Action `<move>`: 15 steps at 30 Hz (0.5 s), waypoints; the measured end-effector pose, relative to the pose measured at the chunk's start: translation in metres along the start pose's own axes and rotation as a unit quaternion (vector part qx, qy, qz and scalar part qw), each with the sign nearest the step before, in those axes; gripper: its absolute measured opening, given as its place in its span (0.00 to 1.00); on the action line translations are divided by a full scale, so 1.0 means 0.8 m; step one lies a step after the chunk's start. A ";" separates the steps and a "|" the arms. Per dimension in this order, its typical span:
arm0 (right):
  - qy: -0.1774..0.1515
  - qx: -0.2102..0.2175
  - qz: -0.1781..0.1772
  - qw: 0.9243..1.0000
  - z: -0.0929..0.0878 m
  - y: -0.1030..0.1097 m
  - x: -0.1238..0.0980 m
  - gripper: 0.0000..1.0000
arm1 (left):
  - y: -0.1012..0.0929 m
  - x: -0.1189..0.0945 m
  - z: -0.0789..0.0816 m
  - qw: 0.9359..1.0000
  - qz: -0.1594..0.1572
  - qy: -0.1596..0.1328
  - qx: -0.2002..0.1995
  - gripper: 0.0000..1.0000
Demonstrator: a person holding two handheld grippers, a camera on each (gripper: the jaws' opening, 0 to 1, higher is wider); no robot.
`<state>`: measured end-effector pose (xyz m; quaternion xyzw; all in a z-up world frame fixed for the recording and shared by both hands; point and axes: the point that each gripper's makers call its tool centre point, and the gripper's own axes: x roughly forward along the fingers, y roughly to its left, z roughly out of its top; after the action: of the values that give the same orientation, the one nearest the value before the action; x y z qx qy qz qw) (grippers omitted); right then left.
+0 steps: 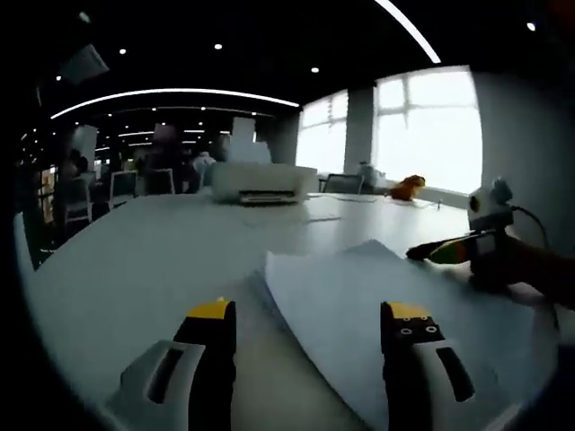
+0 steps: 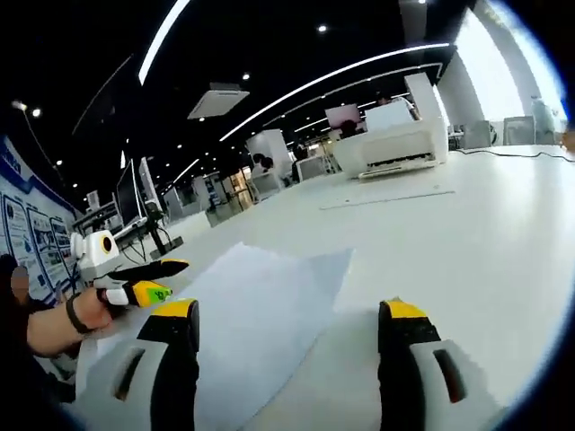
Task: Organize the stack of printing papers by aligning and flattening the scattered papers on the table
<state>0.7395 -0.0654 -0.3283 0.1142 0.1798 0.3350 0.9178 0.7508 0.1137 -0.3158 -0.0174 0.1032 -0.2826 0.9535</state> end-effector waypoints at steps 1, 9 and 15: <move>-0.001 -0.001 0.000 1.000 0.000 0.002 -0.001 0.85 | 0.003 -0.001 0.003 1.000 0.006 -0.007 0.004 0.72; -0.004 0.011 0.000 1.000 0.002 -0.006 -0.013 0.90 | 0.008 -0.013 0.008 1.000 0.001 -0.017 0.010 0.89; -0.020 0.020 0.001 1.000 0.015 -0.009 -0.032 0.90 | 0.012 -0.025 0.006 1.000 -0.015 -0.012 0.011 0.93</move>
<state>0.7305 -0.0883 -0.3132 0.1398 0.1680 0.3301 0.9183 0.7405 0.1329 -0.3086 -0.0123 0.0887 -0.2979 0.9504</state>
